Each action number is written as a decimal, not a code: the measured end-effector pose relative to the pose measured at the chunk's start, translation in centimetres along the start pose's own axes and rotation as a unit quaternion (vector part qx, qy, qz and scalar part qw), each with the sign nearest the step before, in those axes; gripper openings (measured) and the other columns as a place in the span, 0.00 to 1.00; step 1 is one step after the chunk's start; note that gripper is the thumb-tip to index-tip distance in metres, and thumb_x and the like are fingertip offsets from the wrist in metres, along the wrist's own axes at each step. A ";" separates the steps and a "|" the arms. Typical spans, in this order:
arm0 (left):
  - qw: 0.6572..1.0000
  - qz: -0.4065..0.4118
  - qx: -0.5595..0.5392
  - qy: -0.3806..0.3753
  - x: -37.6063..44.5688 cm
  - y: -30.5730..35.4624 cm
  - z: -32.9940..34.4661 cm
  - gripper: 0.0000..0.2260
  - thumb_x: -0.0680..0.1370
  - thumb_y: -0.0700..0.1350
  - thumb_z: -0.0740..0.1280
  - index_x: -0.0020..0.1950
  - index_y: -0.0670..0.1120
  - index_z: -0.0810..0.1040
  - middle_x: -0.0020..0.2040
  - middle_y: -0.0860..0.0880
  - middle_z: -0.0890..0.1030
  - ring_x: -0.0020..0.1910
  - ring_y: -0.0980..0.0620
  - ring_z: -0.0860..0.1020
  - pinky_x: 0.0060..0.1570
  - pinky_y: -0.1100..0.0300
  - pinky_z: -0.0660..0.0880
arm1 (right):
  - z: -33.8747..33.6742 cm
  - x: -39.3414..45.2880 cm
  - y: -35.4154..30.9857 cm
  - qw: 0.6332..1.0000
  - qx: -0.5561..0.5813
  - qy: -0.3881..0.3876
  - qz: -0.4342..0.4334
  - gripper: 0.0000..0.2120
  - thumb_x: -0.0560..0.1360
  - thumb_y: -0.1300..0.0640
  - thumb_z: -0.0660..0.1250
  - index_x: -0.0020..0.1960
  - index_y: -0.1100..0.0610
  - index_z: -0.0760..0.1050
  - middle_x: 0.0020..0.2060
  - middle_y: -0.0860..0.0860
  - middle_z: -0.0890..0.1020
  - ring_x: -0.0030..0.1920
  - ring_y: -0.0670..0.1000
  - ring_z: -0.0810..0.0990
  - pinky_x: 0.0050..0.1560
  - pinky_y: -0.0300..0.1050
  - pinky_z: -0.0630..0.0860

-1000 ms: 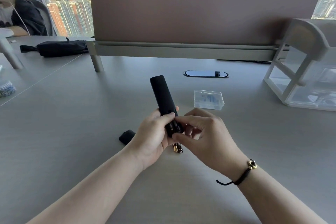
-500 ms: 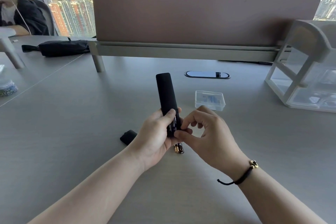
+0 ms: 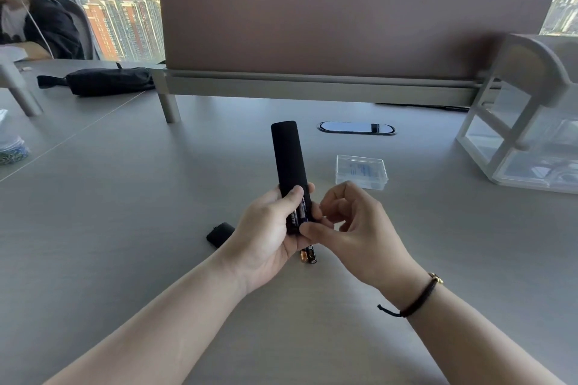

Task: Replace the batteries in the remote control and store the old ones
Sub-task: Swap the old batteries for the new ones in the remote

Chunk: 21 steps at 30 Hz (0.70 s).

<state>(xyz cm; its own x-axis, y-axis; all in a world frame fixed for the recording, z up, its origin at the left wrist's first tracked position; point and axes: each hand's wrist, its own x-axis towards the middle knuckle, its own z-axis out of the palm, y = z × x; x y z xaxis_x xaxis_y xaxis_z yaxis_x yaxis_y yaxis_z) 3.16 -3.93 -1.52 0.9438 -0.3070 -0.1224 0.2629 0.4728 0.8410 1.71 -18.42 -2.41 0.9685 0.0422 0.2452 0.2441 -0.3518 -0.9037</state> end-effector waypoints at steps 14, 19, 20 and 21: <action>0.999 0.028 0.005 -0.036 0.4 0.3 -0.2 0.12 0.81 0.35 0.59 0.64 0.40 0.73 0.43 0.41 0.80 0.45 0.42 0.83 0.43 0.51 0.81 | 0.0 0.5 0.5 0.996 0.086 0.008 0.029 0.16 0.64 0.57 0.77 0.47 0.54 0.74 0.37 0.52 0.83 0.36 0.48 0.80 0.41 0.51 0.76; 0.991 0.095 -0.090 0.040 1.5 1.8 -1.6 0.16 0.79 0.28 0.59 0.66 0.38 0.69 0.46 0.38 0.81 0.50 0.38 0.84 0.51 0.49 0.82 | -0.4 0.5 0.5 0.998 -0.020 0.055 0.005 0.13 0.68 0.49 0.78 0.48 0.48 0.76 0.39 0.46 0.83 0.39 0.44 0.79 0.39 0.34 0.70; 0.987 0.108 -0.102 0.059 1.7 1.9 -2.0 0.16 0.79 0.28 0.59 0.67 0.38 0.69 0.48 0.36 0.81 0.53 0.37 0.83 0.54 0.48 0.81 | -0.4 0.4 0.6 0.996 -0.073 0.055 -0.013 0.12 0.68 0.47 0.77 0.47 0.47 0.76 0.40 0.44 0.83 0.41 0.43 0.78 0.38 0.32 0.70; 0.984 0.117 -0.106 0.079 1.9 2.1 -2.3 0.17 0.80 0.28 0.59 0.67 0.37 0.68 0.50 0.35 0.82 0.55 0.37 0.83 0.56 0.48 0.80 | -0.3 0.1 0.6 0.989 -0.133 0.049 -0.040 0.11 0.69 0.46 0.75 0.47 0.46 0.77 0.41 0.43 0.82 0.43 0.43 0.78 0.39 0.32 0.69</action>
<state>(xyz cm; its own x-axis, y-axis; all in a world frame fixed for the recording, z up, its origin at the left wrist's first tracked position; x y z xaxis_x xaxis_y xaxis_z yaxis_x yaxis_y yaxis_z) 6.00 -1.63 -1.23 0.9984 -0.0452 -0.0328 0.0548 0.6815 0.7297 1.99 -18.88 -2.84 0.9341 -0.0059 0.3569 0.2859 -0.5859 -0.7582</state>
